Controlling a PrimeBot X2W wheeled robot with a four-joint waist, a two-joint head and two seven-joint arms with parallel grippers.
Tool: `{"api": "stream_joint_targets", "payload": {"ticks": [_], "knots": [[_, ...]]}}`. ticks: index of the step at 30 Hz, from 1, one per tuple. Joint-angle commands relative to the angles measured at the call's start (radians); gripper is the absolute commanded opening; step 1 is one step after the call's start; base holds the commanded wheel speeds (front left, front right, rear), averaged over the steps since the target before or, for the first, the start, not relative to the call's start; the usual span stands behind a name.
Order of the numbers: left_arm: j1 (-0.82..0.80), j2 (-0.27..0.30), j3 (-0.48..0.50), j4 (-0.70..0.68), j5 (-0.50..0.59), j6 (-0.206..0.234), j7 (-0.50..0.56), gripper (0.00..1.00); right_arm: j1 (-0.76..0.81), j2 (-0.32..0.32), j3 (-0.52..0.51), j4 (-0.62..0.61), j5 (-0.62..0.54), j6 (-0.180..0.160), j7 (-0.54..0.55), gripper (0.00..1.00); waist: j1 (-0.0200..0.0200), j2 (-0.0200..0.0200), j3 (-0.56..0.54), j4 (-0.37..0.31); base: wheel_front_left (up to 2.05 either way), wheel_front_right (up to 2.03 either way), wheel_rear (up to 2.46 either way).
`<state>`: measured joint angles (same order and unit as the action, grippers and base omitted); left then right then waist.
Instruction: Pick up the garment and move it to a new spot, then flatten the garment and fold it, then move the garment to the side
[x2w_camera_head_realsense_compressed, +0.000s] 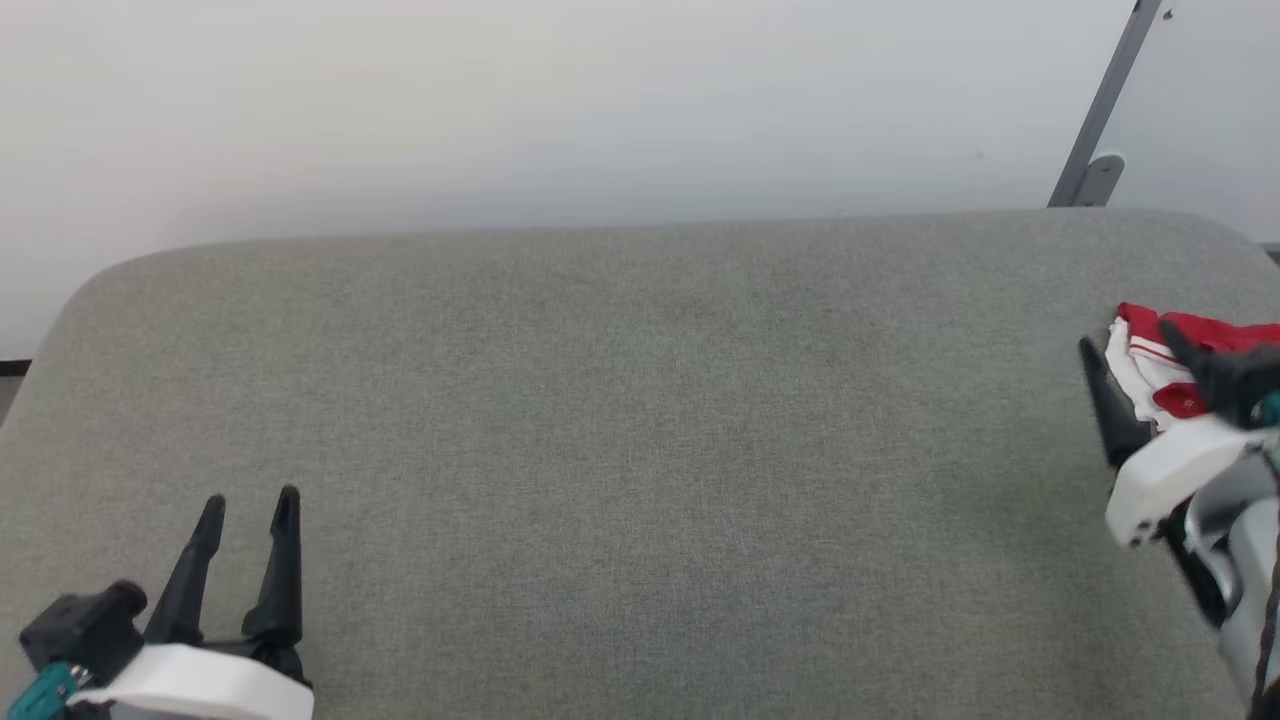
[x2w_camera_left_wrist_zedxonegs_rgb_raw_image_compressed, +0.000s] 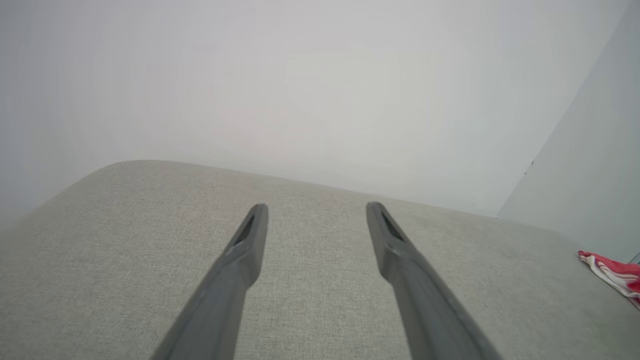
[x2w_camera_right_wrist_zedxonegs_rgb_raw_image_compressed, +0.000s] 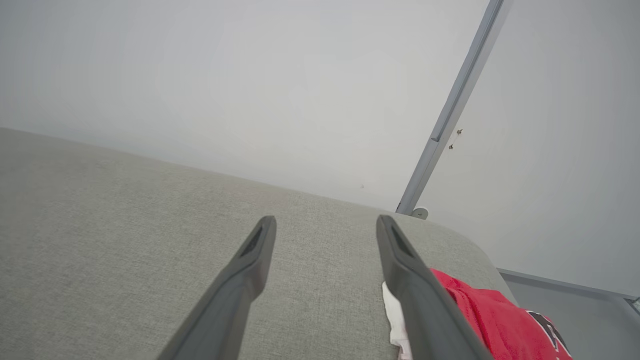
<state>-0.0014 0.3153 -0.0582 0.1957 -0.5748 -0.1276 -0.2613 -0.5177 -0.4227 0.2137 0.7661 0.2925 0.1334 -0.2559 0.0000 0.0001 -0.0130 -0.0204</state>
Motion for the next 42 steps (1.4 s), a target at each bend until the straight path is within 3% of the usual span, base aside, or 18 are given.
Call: {"api": "stream_joint_targets", "payload": {"ticks": [1, 18, 26, 42], "knots": [[0.021, -0.002, 0.010, -0.007, 0.007, -0.003, -0.005, 1.00, 0.034, 0.009, -0.007, -0.028, 0.007, -0.005, -0.008, 1.00, 0.0000, -0.0001, -0.007, 0.000, 0.00, 0.00, 0.00], [0.165, -0.013, 0.079, -0.059, 0.019, -0.003, -0.005, 1.00, 0.425, 0.125, -0.165, -0.450, -0.066, -0.003, -0.009, 1.00, 0.0000, -0.0001, -0.056, 0.009, 0.00, 0.00, 0.00], [0.197, -0.014, 0.093, -0.082, 0.059, -0.003, -0.005, 1.00, 0.540, 0.187, -0.232, -0.551, -0.087, -0.003, -0.009, 1.00, 0.0000, -0.0001, -0.065, 0.008, 0.00, 0.00, 0.00], [0.223, -0.029, 0.086, -0.088, 0.057, -0.003, -0.005, 1.00, 0.633, 0.251, -0.278, -0.625, -0.117, -0.003, -0.010, 1.00, 0.0000, -0.0001, -0.068, 0.016, 0.00, 0.00, 0.00]]}}
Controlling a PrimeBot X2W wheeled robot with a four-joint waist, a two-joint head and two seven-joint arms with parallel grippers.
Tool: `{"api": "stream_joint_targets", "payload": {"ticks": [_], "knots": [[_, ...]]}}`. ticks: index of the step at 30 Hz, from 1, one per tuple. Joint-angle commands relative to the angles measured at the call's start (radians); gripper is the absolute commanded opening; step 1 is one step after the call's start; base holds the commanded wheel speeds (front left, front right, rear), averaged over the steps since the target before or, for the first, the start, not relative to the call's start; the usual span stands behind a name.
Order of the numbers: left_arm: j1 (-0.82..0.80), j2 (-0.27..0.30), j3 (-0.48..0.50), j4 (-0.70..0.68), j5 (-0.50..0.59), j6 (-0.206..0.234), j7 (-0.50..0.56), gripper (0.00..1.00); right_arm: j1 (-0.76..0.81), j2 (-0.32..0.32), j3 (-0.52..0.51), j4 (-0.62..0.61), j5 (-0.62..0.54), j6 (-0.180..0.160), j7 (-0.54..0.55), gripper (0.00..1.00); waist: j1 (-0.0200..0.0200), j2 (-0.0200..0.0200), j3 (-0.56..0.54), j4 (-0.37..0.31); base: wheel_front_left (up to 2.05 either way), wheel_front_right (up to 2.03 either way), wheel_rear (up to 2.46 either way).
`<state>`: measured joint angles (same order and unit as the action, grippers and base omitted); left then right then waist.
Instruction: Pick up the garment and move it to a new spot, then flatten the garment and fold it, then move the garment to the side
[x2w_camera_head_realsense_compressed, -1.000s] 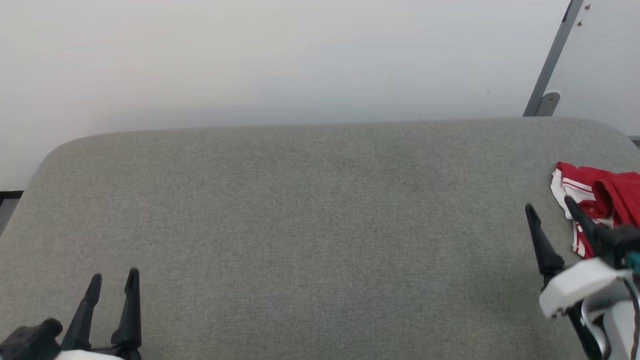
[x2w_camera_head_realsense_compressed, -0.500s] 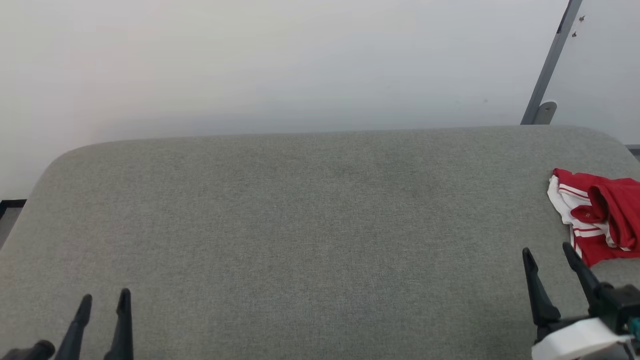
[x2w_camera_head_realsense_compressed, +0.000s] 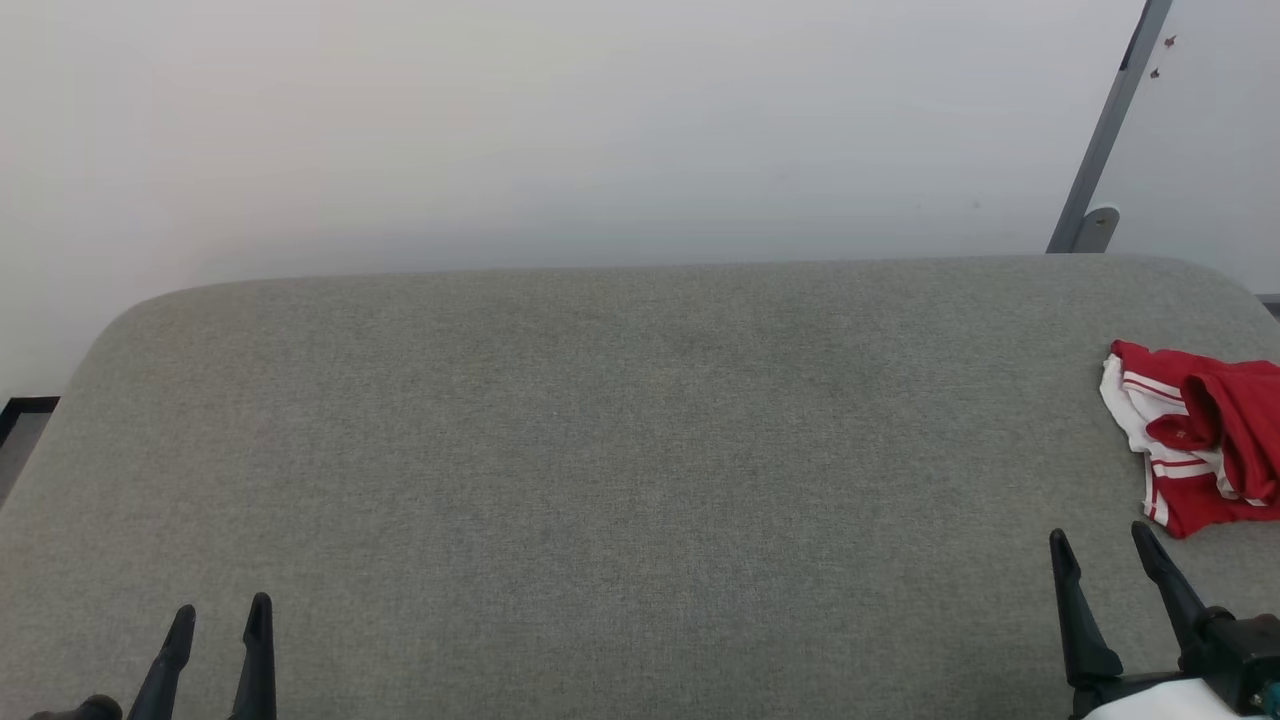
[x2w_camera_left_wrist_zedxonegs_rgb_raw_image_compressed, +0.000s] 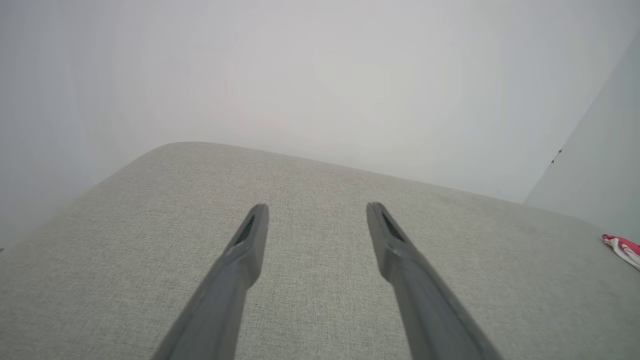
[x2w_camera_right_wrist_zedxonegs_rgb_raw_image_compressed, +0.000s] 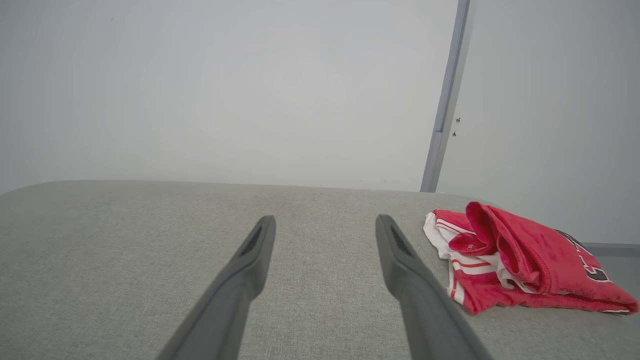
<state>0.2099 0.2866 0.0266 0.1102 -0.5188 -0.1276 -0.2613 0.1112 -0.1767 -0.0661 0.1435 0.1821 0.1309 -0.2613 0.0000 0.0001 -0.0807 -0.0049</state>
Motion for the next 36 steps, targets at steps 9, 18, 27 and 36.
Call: {"api": "stream_joint_targets", "payload": {"ticks": [9, 18, 27, 36], "knots": [[0.014, -0.010, -0.006, -0.009, -0.015, -0.003, -0.005, 1.00, 0.022, 0.018, -0.016, -0.019, -0.010, 0.000, -0.004, 1.00, 0.0000, -0.0001, 0.000, 0.009, 0.00, 0.00, 0.00], [0.007, -0.015, -0.023, -0.010, -0.027, -0.003, -0.005, 1.00, 0.036, 0.032, -0.026, -0.030, -0.018, 0.000, -0.004, 1.00, 0.0000, -0.0001, -0.001, 0.020, 0.00, 0.00, 0.00], [0.002, -0.036, -0.025, 0.012, -0.034, 0.000, 0.003, 0.00, 0.031, 0.042, -0.031, -0.013, -0.012, 0.000, 0.003, 0.00, 0.0000, -0.0001, -0.002, 0.027, 0.00, 0.00, 0.00], [-0.036, -0.062, -0.015, 0.032, -0.158, 0.000, 0.046, 0.00, 0.000, 0.054, -0.037, 0.010, 0.154, 0.000, 0.051, 0.00, 0.0000, -0.0001, 0.004, 0.025, 0.00, 0.00, 0.00]]}}
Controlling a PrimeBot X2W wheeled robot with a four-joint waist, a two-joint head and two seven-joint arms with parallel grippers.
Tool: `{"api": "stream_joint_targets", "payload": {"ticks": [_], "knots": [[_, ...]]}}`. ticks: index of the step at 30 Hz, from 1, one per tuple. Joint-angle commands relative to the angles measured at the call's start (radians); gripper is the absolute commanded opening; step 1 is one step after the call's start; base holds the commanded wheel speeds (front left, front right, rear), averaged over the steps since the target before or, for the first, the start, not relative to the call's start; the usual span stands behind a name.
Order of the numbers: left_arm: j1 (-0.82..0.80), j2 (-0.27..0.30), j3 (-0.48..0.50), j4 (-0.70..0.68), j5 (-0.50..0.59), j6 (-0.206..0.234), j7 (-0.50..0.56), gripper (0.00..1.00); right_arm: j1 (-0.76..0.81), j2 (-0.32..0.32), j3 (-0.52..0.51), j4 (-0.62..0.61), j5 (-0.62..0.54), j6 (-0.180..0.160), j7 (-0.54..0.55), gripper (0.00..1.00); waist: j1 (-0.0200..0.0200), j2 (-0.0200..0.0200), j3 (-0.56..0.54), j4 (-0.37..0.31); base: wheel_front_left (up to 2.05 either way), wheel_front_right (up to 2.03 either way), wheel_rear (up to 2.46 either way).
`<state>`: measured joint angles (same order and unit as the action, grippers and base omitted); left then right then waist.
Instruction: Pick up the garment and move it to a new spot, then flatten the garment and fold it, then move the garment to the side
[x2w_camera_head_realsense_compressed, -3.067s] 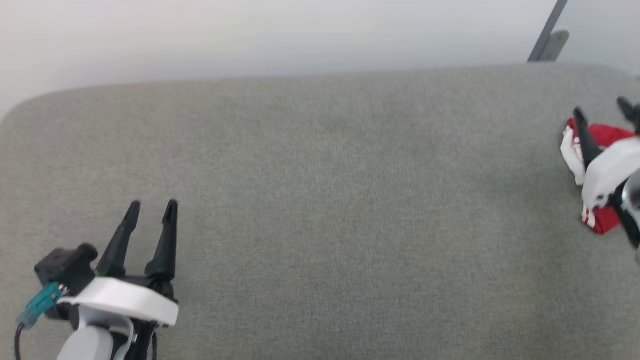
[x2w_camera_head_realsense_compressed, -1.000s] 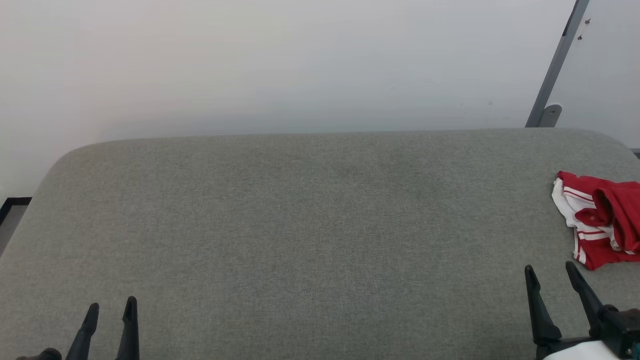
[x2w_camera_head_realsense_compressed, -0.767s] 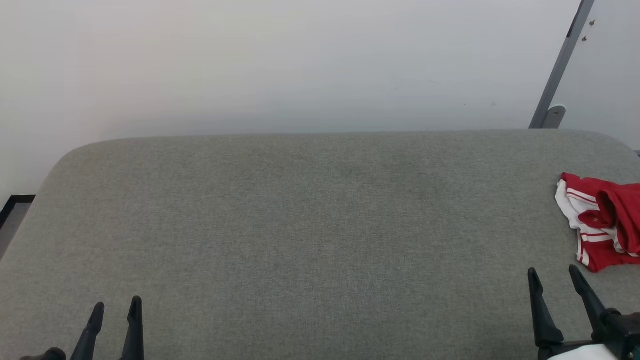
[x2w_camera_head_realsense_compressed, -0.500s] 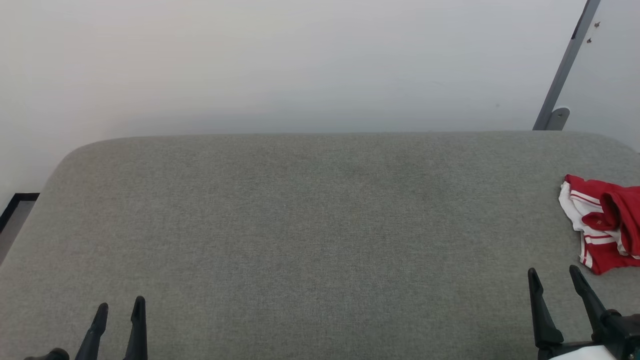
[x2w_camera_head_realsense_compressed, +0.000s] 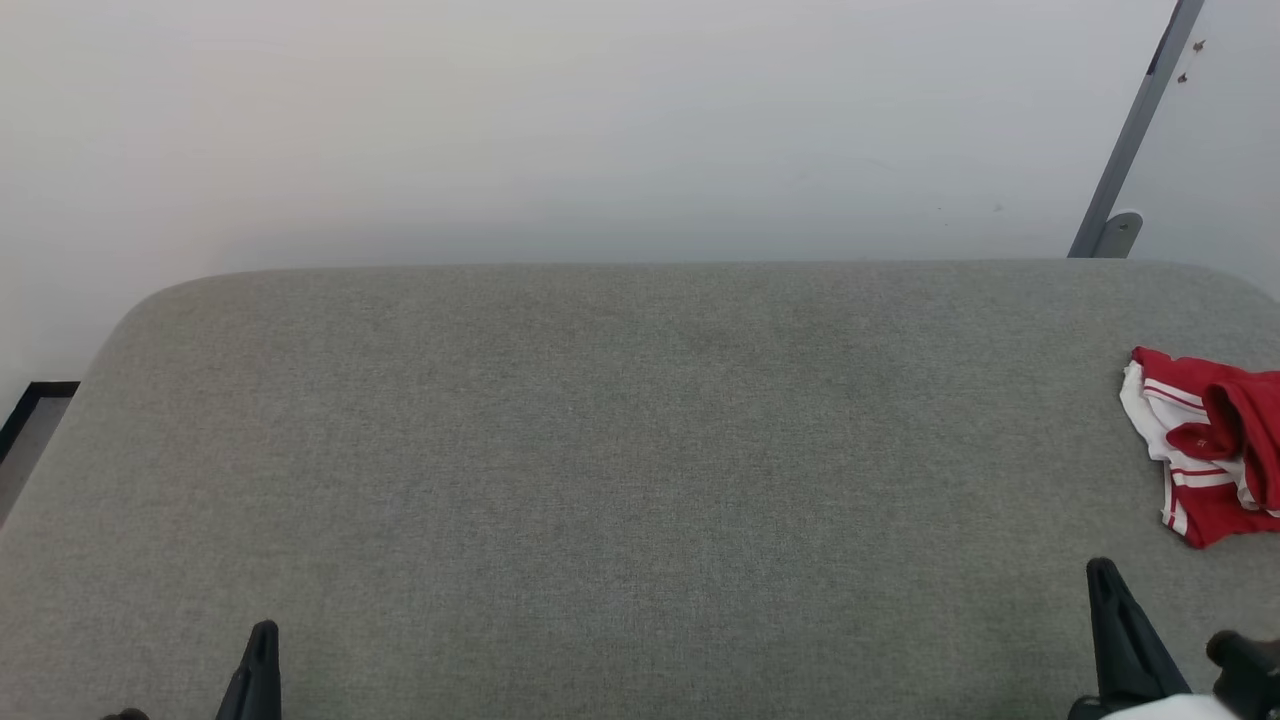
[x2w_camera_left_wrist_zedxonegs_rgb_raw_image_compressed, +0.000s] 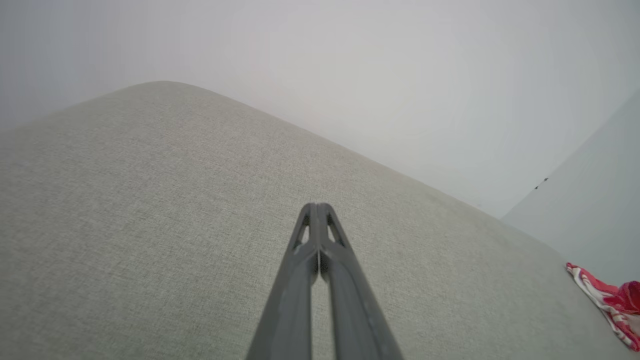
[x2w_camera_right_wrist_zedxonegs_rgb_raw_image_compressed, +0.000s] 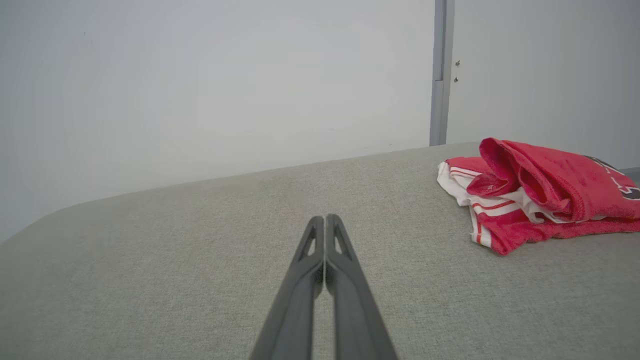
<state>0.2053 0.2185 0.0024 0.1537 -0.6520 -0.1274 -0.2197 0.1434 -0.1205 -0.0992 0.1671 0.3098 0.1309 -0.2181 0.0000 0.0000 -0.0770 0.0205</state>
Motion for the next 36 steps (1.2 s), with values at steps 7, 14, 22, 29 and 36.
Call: {"api": "stream_joint_targets", "payload": {"ticks": [7, 14, 22, 29, 36], "knots": [[-0.061, -0.011, 0.020, 0.000, -0.118, -0.001, 0.037, 0.00, -0.053, 0.005, -0.003, -0.008, 0.154, 0.000, 0.038, 0.00, 0.0000, 0.0000, 0.005, -0.001, 0.00, 0.00, 0.00], [-0.088, -0.026, 0.029, 0.008, -0.204, -0.001, 0.067, 0.00, -0.073, 0.011, -0.004, 0.000, 0.271, 0.000, 0.067, 0.00, 0.0000, 0.0000, 0.010, -0.003, 0.00, 0.00, 0.00], [-0.116, -0.042, 0.039, 0.017, -0.294, -0.001, 0.098, 0.00, -0.095, 0.018, -0.005, 0.008, 0.393, 0.000, 0.098, 0.00, 0.0000, 0.0000, 0.015, -0.004, 0.00, 0.00, 0.00], [-0.139, -0.056, 0.047, 0.025, -0.366, -0.002, 0.124, 0.00, -0.113, 0.024, -0.006, 0.015, 0.492, 0.000, 0.124, 0.00, 0.0000, 0.0000, 0.020, -0.005, 0.00, 0.00, 0.00], [-0.160, -0.069, 0.054, 0.032, -0.434, -0.002, 0.148, 0.00, -0.130, 0.029, -0.007, 0.022, 0.584, 0.000, 0.148, 0.00, 0.0000, 0.0000, 0.025, -0.006, 0.00, 0.00, 0.00]]}}
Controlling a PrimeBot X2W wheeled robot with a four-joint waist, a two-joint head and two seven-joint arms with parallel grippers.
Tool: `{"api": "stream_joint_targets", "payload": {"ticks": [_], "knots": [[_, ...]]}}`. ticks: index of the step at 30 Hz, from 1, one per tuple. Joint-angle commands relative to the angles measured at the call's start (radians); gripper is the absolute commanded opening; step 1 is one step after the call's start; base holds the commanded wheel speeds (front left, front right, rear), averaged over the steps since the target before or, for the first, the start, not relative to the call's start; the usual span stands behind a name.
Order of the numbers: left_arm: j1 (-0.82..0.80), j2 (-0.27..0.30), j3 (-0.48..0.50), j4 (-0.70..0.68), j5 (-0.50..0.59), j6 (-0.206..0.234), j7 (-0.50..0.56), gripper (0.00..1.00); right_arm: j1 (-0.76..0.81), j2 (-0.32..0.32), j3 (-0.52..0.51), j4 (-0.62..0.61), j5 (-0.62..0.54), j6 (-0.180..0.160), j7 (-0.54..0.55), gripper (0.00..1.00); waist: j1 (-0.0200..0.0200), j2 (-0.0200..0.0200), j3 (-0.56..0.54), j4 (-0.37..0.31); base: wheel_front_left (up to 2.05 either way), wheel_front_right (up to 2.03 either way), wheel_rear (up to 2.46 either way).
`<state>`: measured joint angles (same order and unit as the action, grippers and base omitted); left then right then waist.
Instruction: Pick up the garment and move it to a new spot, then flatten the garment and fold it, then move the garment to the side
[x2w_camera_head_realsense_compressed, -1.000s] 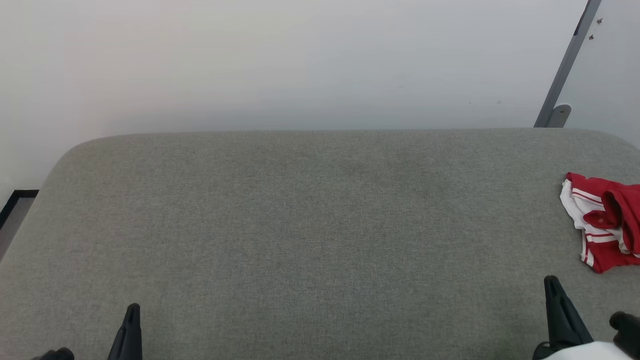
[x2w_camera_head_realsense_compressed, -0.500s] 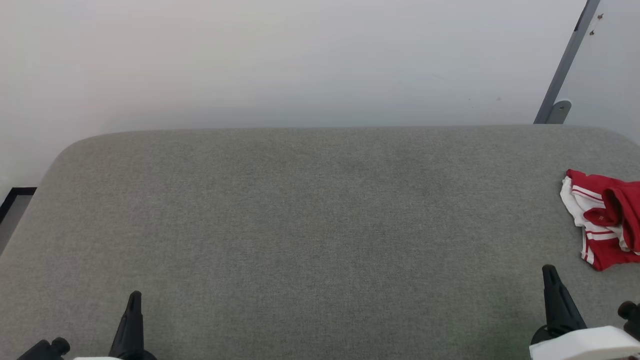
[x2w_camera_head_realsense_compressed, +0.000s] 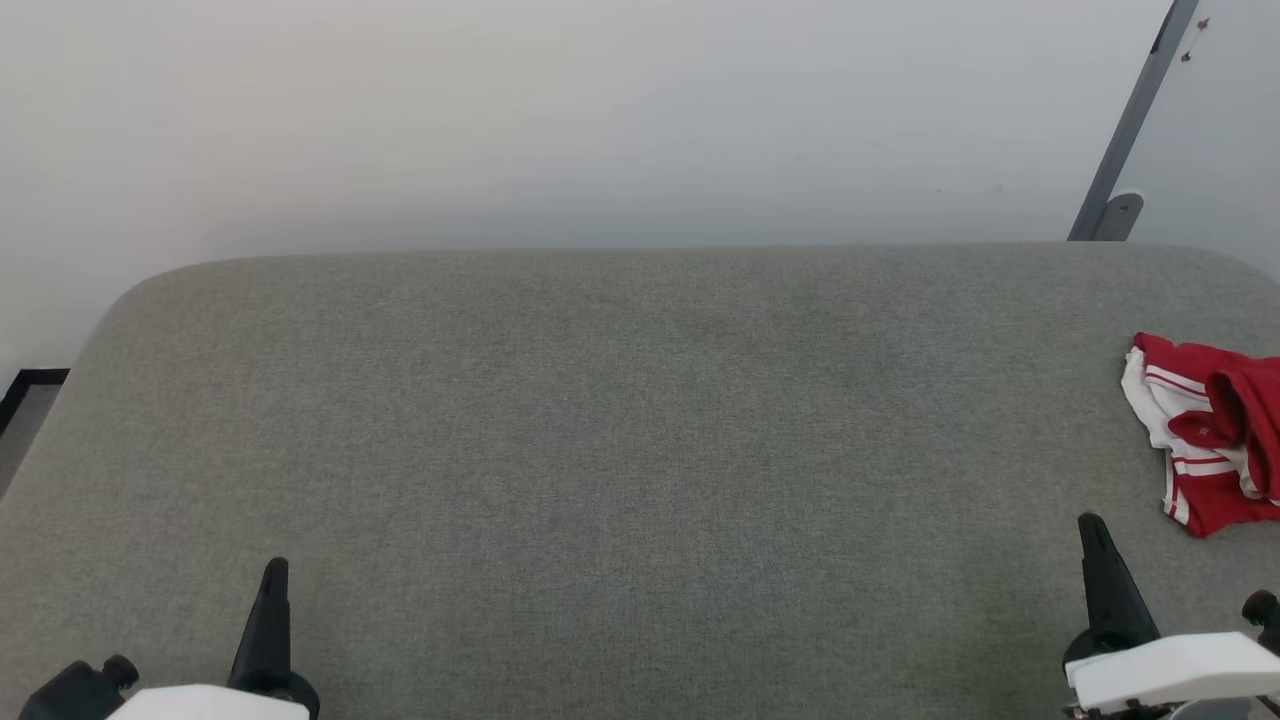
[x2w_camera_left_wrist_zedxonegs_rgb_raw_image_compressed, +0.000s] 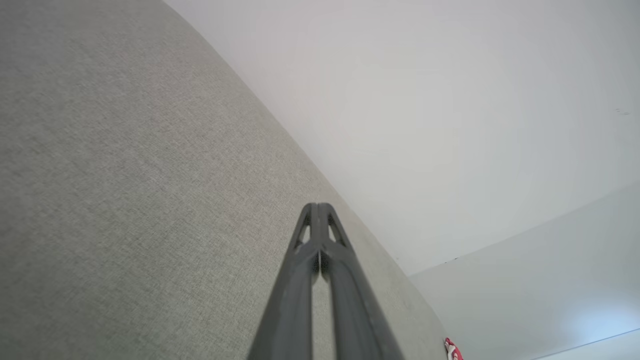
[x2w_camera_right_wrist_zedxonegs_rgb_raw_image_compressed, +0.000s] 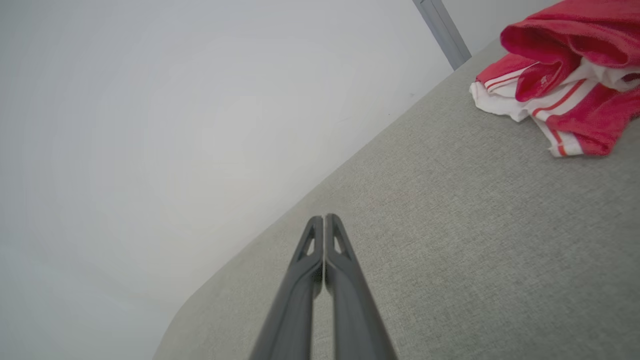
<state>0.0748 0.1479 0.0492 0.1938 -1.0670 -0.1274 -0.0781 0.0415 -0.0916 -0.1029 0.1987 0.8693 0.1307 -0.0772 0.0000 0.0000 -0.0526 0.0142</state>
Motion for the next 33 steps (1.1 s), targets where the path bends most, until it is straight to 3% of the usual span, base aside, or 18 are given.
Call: {"api": "stream_joint_targets", "payload": {"ticks": [1, 33], "knots": [[-0.029, 0.002, 0.007, -0.008, -0.019, -0.002, 0.006, 0.00, -0.029, 0.000, -0.003, -0.010, 0.024, 0.000, 0.007, 0.00, 0.0000, 0.0000, 0.000, 0.000, 0.00, 0.00, 0.00], [-0.108, -0.045, 0.036, 0.021, -0.276, -0.004, 0.097, 0.00, -0.090, 0.020, -0.009, 0.017, 0.372, 0.000, 0.098, 0.00, 0.0000, 0.0000, 0.022, -0.006, 0.00, 0.00, 0.00]]}}
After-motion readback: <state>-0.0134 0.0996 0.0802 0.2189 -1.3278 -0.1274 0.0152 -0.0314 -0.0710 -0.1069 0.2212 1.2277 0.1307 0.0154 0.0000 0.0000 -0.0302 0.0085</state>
